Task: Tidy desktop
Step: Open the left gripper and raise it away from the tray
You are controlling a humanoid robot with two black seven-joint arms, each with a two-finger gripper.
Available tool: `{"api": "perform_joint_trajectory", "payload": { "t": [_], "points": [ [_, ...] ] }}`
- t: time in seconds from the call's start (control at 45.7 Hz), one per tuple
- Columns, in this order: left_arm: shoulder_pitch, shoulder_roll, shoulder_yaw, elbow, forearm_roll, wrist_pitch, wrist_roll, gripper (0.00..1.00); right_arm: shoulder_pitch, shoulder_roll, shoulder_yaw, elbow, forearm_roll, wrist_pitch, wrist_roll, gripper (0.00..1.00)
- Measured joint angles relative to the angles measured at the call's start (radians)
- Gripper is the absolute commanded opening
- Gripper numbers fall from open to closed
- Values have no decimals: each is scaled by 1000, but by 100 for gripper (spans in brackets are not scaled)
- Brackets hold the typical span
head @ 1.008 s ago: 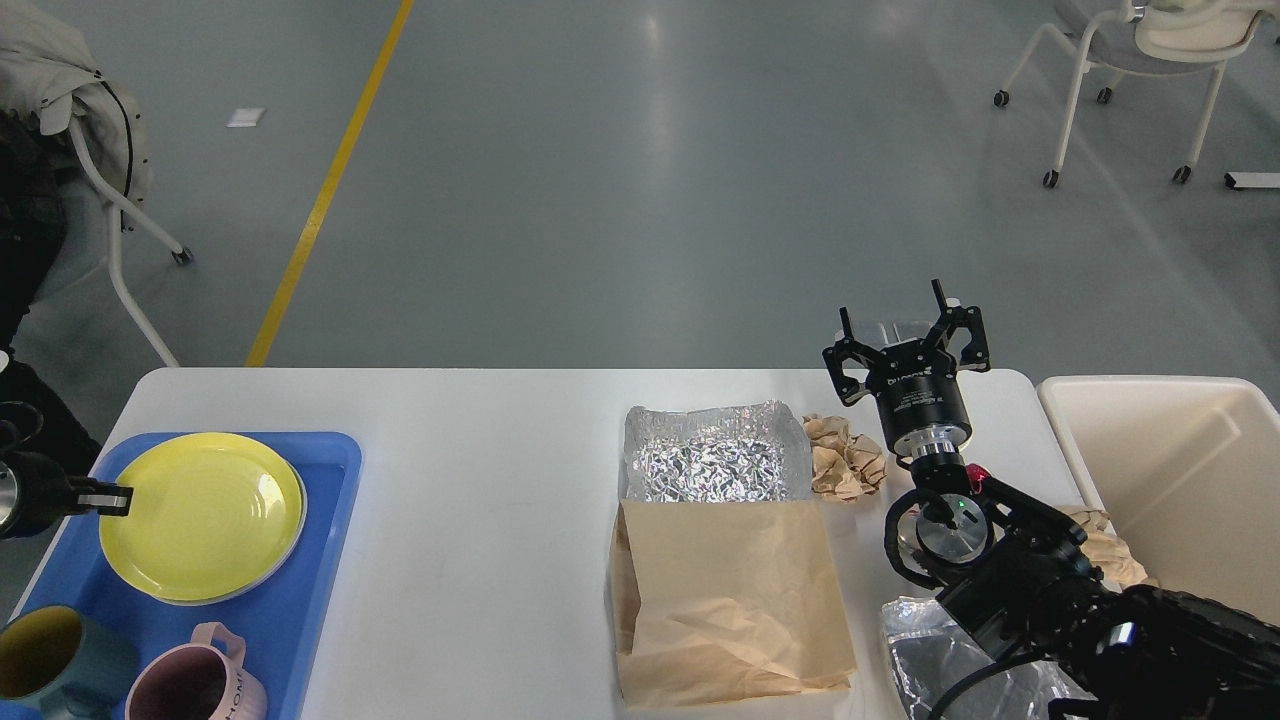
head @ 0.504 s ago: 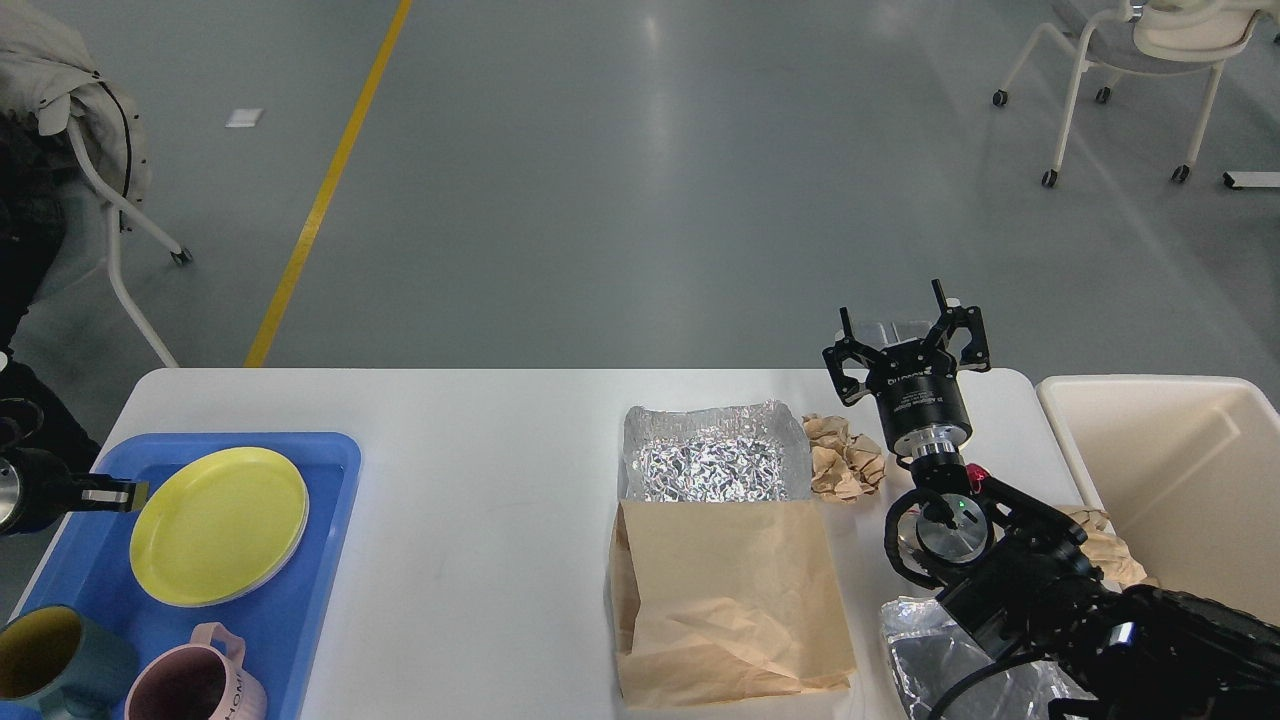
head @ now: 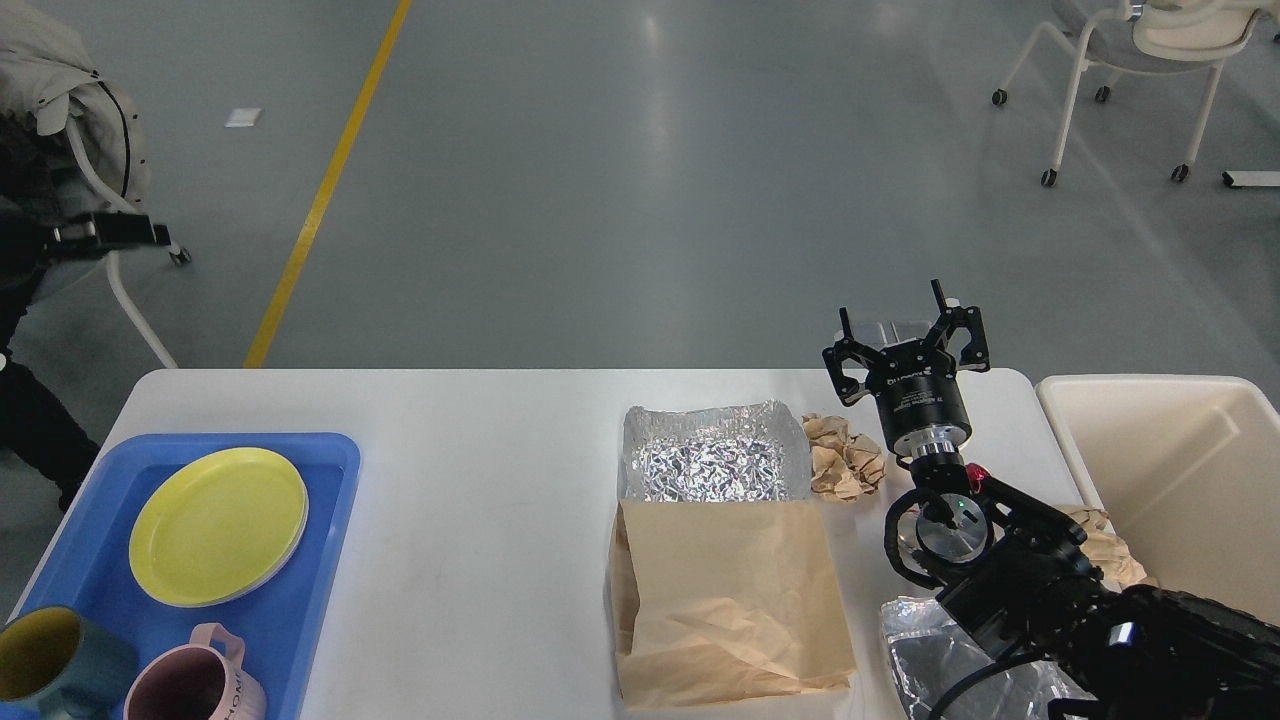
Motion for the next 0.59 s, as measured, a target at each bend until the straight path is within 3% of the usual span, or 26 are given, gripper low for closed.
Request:
{"api": "perform_joint_trajectory", "payload": {
  "t": [0.088,0.263,0.394,0.591],
  "points": [
    [-65,-12,-16,0,-169,-52,4,82,0,0,0,0,0,0,0,100],
    [-75,-61,-154,-2,-540,-187,16,83,0,0,0,-1,0,0,0,100],
    [3,-100,-384,-13,-712,-353,33,92,0,0,0,-1,0,0,0,100],
    [169,-189,-698,-42,-742,-384,39,96,0,0,0,0,0,0,0,100]
  ]
}}
